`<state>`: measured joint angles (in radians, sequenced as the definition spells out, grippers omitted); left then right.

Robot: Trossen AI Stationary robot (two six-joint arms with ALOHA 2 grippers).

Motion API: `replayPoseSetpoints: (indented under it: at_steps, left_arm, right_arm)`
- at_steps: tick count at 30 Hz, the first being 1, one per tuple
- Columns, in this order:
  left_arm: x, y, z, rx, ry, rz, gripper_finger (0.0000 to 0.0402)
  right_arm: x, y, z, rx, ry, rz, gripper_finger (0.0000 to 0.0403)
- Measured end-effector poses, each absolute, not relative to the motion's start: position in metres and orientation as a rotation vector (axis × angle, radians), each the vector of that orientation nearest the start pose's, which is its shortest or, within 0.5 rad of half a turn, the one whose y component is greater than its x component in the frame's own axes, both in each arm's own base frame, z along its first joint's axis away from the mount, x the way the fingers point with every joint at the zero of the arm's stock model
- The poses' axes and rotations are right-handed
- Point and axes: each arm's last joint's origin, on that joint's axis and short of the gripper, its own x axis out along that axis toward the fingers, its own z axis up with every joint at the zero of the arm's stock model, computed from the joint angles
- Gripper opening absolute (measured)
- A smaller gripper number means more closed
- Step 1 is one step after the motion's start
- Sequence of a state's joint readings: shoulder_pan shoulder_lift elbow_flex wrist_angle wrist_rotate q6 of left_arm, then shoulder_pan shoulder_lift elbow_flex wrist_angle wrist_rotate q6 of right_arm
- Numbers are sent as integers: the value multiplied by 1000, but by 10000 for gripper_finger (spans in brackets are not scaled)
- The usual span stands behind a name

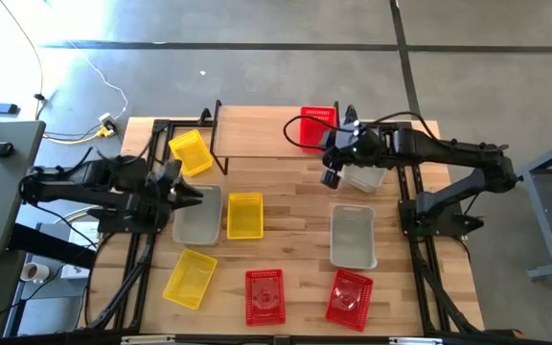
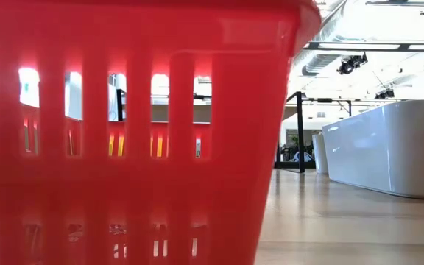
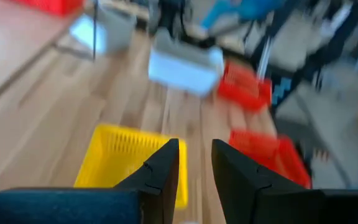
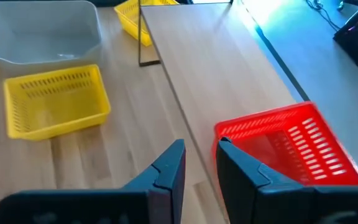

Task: Stack baskets on shelf by color
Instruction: Put the bottom left gray bin on the shelf

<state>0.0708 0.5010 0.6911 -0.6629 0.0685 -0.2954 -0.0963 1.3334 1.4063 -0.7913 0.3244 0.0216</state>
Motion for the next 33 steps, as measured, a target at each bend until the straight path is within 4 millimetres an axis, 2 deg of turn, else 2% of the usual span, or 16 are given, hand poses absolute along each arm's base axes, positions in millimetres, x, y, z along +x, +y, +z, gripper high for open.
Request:
replayPoseSetpoints:
  at_steps: [3,7,14,20,27,33]
  left_arm:
    - [110,4,299,-291,607,39,85]
    - [120,1,300,-251,791,13,85]
    - [139,-11,283,-249,1032,-25,86]
    - [153,-19,270,-316,1152,-28,106]
    - [166,-27,252,-315,1263,-13,139]
    - [179,-40,234,-267,1370,-39,138]
  right_arm:
    - [268,-30,375,-44,713,-402,78]
    - [267,-24,373,-27,727,-391,78]
    - [264,-19,370,-39,773,-374,78]
    - [262,-19,368,-42,809,-366,78]
    - [262,-18,367,-50,815,-359,78]
    - [262,-18,367,-65,818,-350,78]
